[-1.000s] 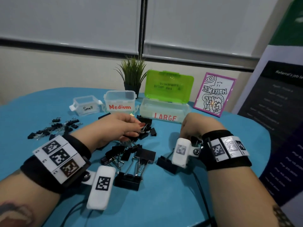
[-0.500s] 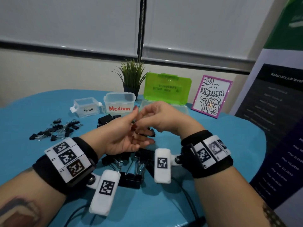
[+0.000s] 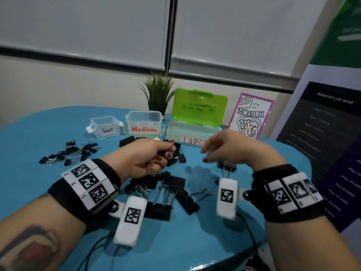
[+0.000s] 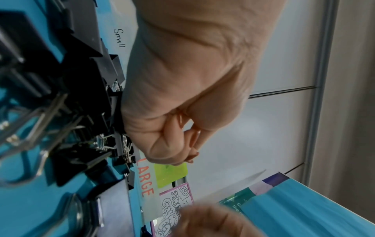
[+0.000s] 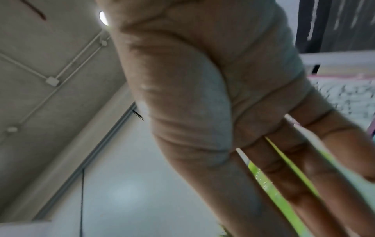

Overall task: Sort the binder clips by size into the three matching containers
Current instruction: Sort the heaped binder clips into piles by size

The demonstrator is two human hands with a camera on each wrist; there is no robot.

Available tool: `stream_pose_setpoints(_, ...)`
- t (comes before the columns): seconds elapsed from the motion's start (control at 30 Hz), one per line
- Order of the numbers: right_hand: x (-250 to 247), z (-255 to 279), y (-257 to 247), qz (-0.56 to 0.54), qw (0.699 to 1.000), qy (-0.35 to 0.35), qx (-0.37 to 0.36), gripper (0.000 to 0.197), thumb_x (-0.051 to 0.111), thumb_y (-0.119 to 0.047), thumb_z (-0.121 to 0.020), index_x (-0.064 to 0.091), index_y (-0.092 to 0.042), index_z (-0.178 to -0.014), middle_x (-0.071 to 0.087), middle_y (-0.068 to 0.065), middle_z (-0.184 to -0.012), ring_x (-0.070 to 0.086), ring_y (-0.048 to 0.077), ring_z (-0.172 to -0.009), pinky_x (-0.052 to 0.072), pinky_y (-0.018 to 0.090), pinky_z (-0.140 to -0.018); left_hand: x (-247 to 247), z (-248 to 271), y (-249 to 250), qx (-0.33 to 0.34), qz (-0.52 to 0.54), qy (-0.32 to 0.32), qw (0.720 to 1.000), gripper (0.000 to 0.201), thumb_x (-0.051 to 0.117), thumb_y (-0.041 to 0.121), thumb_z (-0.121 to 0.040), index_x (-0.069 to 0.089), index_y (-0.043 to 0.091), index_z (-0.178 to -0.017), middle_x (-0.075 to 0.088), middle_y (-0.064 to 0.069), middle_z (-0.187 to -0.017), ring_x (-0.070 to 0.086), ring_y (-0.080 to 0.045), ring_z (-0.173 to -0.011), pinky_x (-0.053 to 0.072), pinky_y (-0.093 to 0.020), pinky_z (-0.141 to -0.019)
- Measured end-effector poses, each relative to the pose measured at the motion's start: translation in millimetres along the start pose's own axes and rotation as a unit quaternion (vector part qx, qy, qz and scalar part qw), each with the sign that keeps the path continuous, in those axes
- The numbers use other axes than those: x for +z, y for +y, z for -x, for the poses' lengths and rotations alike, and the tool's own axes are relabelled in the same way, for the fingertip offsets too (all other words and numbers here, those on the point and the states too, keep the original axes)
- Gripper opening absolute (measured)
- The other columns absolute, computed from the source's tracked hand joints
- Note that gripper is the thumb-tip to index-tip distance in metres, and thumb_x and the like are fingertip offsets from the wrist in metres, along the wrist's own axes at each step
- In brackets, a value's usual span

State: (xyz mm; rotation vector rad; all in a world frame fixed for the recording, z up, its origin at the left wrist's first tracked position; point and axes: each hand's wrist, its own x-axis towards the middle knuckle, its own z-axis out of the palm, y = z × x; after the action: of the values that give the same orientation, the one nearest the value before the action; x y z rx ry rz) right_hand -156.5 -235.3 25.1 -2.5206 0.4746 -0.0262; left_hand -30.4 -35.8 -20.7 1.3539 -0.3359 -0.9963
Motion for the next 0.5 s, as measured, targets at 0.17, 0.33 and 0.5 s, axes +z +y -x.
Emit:
stream_pose_setpoints(0.17,11,16,30,0.055,0.989,-0.036,0.130,0.026,0.091,-0.010,-0.066,0.078,-0.016,-0.088,0.076,0.013,-0.090,0.074,0.023,-0.076,0.064,0.034,-0.067,2,2,0,0.010,-0.028,0.003,1.000,0.011,0.055,0.022,-0.100,0.056,0.012,-0.096,0.047,0.002,-0.067,0.031,-0.003,-0.046,0.020,-0.011,-0.033)
stream_pose_setpoints(0.33,19,18,25,0.050,0.987,-0.043,0.147,0.015,0.085,-0.001,-0.068,0.080,-0.010,-0.079,0.077,0.009,-0.074,0.077,0.026,-0.074,0.064,0.040,-0.074,2,4,0,0.010,-0.031,0.005,0.999,0.012,0.058,0.023,-0.098,0.057,0.011,-0.097,0.047,0.001,-0.069,0.032,-0.003,-0.047,0.021,-0.011,-0.033)
stream_pose_setpoints(0.5,24,12,16,0.084,0.984,-0.035,0.155,0.014,0.080,-0.005,-0.069,0.078,-0.005,-0.082,0.077,0.009,-0.072,0.077,0.024,-0.070,0.064,0.043,-0.074,-1,2,-1,0.009,-0.026,0.006,1.000,0.014,0.062,0.024,-0.096,0.058,0.011,-0.097,0.049,0.001,-0.069,0.035,-0.003,-0.047,0.024,-0.012,-0.032)
